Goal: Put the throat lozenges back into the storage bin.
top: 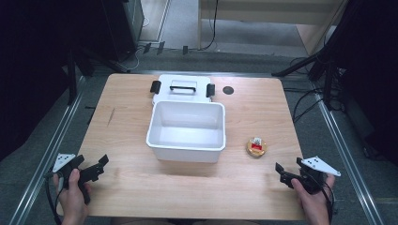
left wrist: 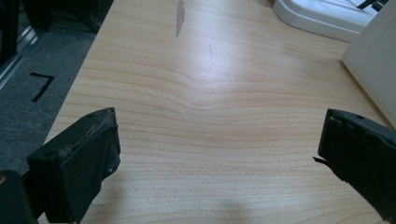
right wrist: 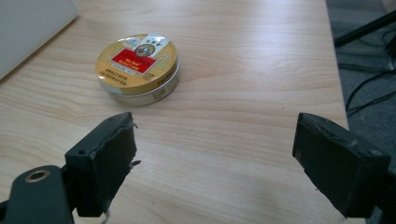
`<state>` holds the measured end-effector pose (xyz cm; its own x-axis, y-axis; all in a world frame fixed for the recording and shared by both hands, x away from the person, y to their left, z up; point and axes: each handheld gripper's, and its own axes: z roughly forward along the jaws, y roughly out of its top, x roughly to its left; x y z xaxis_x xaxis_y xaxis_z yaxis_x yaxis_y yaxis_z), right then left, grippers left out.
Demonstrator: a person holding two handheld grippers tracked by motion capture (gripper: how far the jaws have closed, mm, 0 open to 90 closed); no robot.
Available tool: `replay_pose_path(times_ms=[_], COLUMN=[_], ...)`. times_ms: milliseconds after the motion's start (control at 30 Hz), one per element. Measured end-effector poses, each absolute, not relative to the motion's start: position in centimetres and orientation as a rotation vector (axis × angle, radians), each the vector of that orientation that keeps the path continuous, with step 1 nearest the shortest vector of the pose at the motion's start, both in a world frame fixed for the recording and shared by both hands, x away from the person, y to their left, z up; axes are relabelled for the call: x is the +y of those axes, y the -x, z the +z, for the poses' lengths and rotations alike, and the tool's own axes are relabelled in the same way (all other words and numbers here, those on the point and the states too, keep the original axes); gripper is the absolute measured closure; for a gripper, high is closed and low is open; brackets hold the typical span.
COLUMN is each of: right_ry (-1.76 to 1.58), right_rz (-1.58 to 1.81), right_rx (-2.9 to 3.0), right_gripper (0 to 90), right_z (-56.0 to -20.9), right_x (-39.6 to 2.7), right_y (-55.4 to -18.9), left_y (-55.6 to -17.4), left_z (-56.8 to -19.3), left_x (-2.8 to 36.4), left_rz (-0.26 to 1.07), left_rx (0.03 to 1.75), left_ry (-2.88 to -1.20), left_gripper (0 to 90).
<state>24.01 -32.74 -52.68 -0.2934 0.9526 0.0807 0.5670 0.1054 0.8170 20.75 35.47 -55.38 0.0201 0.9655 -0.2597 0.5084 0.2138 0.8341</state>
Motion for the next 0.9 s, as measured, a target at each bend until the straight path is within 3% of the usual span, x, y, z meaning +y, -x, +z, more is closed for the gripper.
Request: replay_pose_path(times_ms=[333, 567, 900], right_ry=[-1.45, -1.433, -1.385], right_rz=[1.008, 0.879, 0.734], right_rx=[2.039, 2.197, 2.315], right_gripper=[12.7, 3.3, 2.1], right_z=[-51.2, -51.0, -49.4], right_x=[-32.1, -31.0, -29.0], right_y=[-24.5, -25.3, -26.8], left_y=[-20.9, -20.9, -21.0], left_z=[-55.4, -55.4, -55.4], left_x=[35.4, 35.4, 35.3], left_rz=[0.652, 0.649, 0.649], left_rx=[1.618, 1.614, 1.628], left_ry=[-1.429, -1.429, -1.433], left_gripper=[0.0, 0.0, 0.0])
